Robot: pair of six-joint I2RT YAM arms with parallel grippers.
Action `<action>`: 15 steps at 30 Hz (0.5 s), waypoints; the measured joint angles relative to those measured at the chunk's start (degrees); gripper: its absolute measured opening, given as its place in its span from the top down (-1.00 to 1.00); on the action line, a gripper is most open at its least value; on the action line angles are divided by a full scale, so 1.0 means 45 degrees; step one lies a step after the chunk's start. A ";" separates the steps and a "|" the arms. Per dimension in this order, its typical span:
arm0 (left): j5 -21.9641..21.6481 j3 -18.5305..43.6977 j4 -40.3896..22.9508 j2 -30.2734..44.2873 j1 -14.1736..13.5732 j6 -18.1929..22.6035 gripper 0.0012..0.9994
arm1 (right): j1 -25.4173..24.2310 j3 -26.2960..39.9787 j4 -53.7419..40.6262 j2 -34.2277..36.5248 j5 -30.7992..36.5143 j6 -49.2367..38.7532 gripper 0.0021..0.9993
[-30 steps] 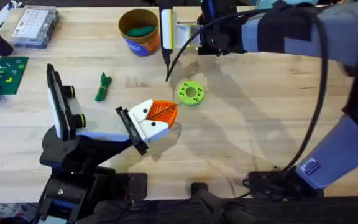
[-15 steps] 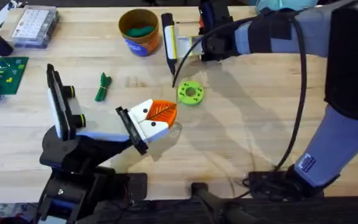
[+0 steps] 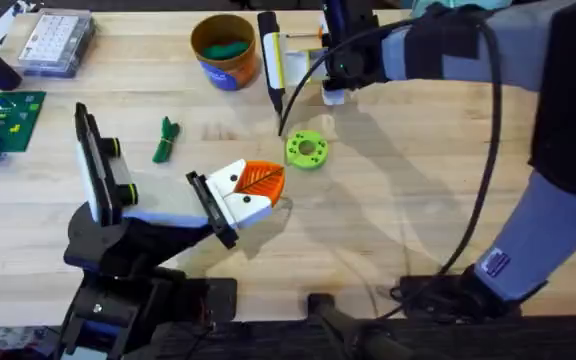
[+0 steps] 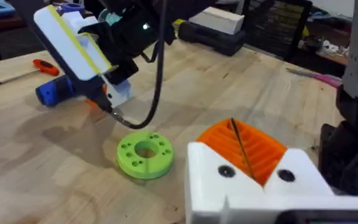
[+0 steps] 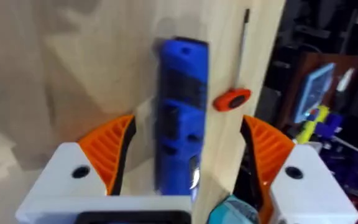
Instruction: Pick up the gripper from the table and insert it into the empty holder that is missing its gripper. Then pick up a screw, insert it into the mounting hole, and use the screwdriver to tighten it. Finally, clean up the table by picking up the vegetable and placing it into the bucket.
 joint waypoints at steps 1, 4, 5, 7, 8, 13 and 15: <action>-0.0005 0.0000 0.0000 0.0000 0.0000 0.0000 0.97 | 0.0000 0.0018 -0.0387 -0.0114 0.0000 0.0101 -0.99; -0.0005 0.0000 0.0000 0.0000 0.0000 0.0000 0.97 | 0.0000 0.0058 -0.1343 -0.0502 0.0000 0.0782 -0.99; -0.0005 0.0000 0.0000 0.0000 0.0000 0.0000 0.97 | 0.0000 0.0107 -0.1531 -0.0648 0.0000 0.1124 -0.99; -0.0005 0.0000 0.0000 0.0000 0.0000 0.0000 0.97 | 0.0000 0.0248 -0.1651 -0.0944 0.0000 0.1917 -0.99; -0.0004 0.0000 0.0000 0.0000 0.0000 0.0000 0.97 | 0.0000 0.0328 -0.1651 -0.1108 0.0000 0.2356 -0.99; 0.0000 0.0000 0.0000 0.0000 0.0000 0.0000 0.97 | 0.0000 0.0656 -0.1612 -0.2126 -0.0005 0.3798 -1.00; 0.0000 0.0000 0.0000 0.0000 0.0000 0.0000 0.97 | 0.0000 0.0699 -0.1584 -0.2361 -0.0005 0.4050 -0.99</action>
